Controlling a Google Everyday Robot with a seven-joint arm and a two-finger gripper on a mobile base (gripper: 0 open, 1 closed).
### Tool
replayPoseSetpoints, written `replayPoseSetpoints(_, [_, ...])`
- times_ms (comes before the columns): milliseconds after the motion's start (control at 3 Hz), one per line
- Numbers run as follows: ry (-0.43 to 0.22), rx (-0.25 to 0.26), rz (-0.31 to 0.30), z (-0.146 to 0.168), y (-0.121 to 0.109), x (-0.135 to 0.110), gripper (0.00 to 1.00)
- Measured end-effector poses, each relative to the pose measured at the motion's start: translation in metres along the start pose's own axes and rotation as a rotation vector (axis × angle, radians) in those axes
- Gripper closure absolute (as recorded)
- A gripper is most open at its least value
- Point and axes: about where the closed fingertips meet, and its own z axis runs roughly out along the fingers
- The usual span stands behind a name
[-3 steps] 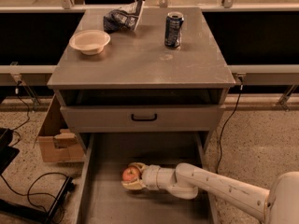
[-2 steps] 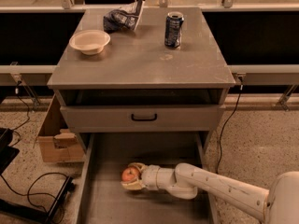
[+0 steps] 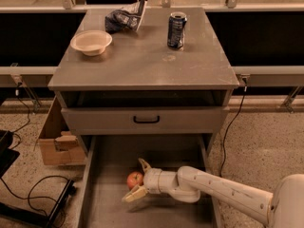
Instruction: Place apple into middle drawer
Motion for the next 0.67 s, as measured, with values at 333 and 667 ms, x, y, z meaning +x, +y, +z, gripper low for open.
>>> replayPoseSetpoints(333, [-0.003, -0.003, -0.001, 0.0, 0.001, -0.001, 0.0])
replayPoseSetpoints(667, [-0.001, -0.046, -0.037, -0.02, 0.008, -0.015, 0.0])
